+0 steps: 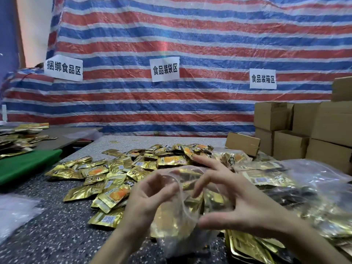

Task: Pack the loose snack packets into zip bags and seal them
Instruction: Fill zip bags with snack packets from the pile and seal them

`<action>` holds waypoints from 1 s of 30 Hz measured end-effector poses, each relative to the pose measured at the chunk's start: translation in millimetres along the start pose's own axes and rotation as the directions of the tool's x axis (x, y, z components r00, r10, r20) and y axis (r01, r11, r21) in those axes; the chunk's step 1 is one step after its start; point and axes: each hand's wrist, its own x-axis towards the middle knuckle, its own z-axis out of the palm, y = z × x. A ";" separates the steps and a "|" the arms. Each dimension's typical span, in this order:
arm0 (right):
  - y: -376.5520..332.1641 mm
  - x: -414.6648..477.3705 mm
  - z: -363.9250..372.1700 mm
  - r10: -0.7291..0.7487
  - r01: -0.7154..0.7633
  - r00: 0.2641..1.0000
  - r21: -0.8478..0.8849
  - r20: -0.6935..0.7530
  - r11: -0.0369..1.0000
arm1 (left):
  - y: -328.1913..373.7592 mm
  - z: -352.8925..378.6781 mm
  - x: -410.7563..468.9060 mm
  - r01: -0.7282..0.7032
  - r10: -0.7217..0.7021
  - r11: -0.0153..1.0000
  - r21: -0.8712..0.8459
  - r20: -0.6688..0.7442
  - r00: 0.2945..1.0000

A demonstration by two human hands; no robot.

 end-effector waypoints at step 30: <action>11.0 -1.8 -24.3 -0.183 0.224 0.777 -0.007 -0.602 0.975 | 32.6 1.9 -7.2 -0.306 0.357 0.927 0.218 -0.252 0.900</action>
